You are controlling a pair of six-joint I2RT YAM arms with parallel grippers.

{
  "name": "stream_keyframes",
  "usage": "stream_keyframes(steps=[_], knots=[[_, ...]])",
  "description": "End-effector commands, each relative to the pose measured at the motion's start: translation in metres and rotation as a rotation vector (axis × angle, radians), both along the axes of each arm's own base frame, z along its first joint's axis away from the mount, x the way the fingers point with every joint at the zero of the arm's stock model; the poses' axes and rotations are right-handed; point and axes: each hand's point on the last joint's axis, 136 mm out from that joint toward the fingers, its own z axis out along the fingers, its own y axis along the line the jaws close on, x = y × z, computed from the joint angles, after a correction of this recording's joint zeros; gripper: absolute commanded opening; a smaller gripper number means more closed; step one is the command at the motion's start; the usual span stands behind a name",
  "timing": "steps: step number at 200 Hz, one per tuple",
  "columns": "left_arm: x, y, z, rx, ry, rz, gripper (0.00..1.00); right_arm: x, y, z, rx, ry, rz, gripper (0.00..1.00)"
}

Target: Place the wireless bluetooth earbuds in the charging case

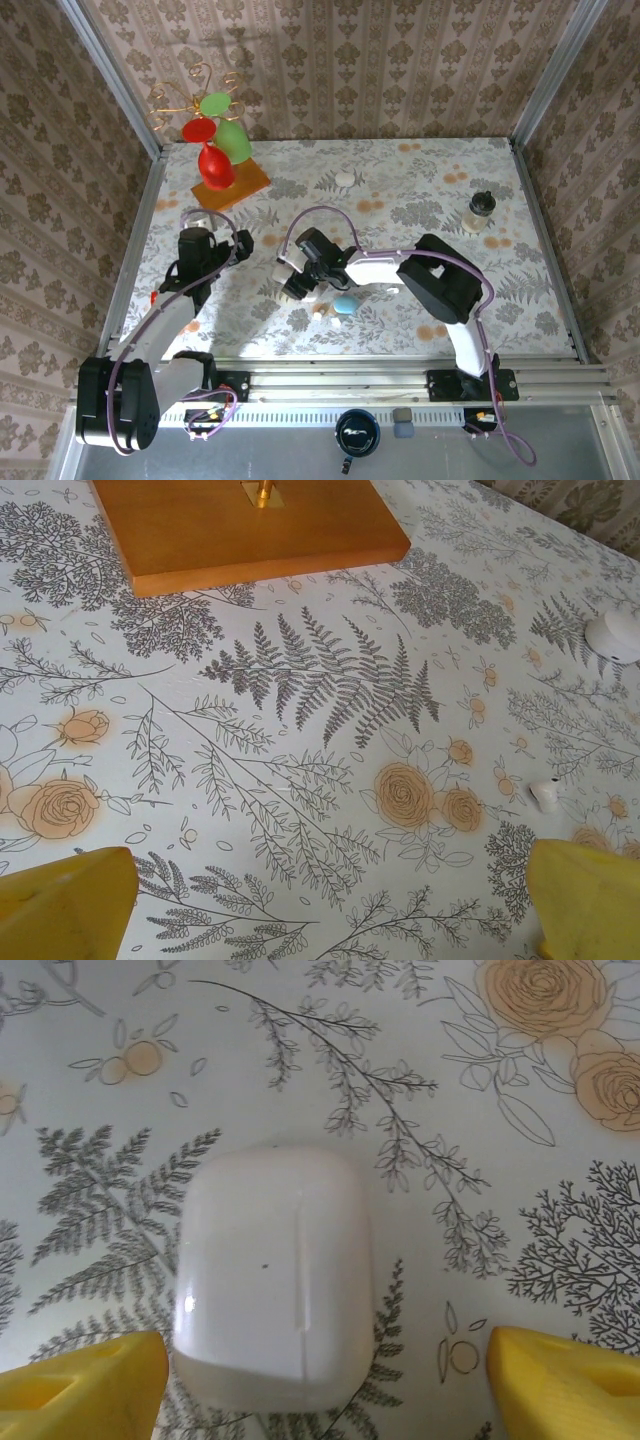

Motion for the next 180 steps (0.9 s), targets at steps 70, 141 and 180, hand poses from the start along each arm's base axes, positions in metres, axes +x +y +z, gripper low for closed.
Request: stream_keyframes(steps=[70, 141, 180], knots=[[0.002, -0.002, -0.001, 0.003, 0.015, -0.015, 1.0, -0.013, 0.006, -0.025, -0.018, 0.094, 0.129, 0.69], [0.002, -0.007, -0.005, -0.011, 0.04, -0.041, 1.0, -0.019, 0.012, -0.03, -0.01, 0.122, 0.213, 0.54], [0.001, -0.007, -0.005, -0.008, 0.053, -0.043, 1.0, -0.017, 0.009, -0.022, -0.018, 0.079, 0.23, 0.47]])
